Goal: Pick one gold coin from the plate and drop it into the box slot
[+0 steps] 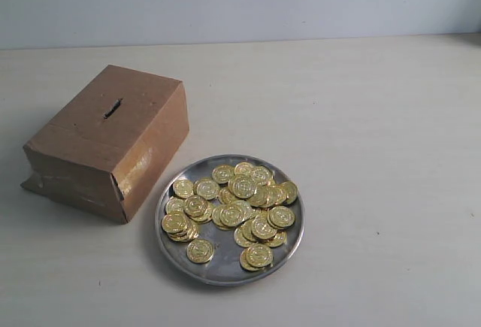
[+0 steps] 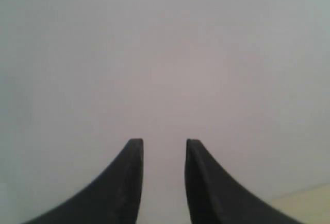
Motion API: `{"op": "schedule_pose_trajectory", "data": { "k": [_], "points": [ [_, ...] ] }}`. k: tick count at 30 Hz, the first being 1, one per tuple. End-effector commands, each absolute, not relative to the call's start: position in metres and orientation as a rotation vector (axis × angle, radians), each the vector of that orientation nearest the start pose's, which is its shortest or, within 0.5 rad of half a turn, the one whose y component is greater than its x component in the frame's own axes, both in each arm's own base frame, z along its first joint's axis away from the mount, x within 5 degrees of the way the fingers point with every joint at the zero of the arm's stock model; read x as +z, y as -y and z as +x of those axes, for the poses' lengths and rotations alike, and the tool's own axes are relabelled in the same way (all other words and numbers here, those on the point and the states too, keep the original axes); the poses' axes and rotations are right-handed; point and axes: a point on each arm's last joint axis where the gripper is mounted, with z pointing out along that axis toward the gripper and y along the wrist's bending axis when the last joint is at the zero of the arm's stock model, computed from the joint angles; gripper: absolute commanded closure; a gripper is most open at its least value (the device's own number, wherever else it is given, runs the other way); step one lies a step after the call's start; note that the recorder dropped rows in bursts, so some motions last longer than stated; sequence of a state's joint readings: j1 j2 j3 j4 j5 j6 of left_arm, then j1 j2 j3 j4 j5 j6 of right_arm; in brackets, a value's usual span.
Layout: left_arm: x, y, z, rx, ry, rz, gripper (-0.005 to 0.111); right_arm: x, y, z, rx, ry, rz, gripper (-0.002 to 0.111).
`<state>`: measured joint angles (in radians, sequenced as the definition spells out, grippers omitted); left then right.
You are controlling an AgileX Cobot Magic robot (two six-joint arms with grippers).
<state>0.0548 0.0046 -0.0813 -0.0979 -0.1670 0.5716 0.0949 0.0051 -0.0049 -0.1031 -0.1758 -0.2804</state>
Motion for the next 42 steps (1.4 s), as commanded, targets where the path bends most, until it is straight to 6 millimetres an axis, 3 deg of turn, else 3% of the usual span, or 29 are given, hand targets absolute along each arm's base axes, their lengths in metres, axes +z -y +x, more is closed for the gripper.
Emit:
{"op": "schedule_pose_trajectory", "data": {
  "k": [1, 9, 16, 26, 42],
  "points": [
    [0.23, -0.001, 0.053, 0.508, -1.27, 0.352, 0.078, 0.229, -0.007, 0.053, -0.247, -1.269, -0.332, 0.108],
    [0.22, 0.0, 0.055, 0.54, -1.361, 0.455, 0.078, 0.228, -0.006, 0.053, -0.247, -1.282, -0.334, 0.108],
    [0.182, -0.003, 0.053, 0.485, -1.769, 0.561, 0.078, 0.223, -0.006, 0.055, -0.247, -1.341, -0.343, 0.108],
    [0.181, -0.003, 0.053, 0.484, -1.779, 0.564, 0.078, 0.193, -0.003, 0.056, -0.24, -1.668, -0.388, 0.108],
    [0.183, -0.003, 0.054, 0.492, -1.756, 0.561, 0.078, 0.191, -0.003, 0.055, -0.234, -1.687, -0.383, 0.108]
  ]
}}
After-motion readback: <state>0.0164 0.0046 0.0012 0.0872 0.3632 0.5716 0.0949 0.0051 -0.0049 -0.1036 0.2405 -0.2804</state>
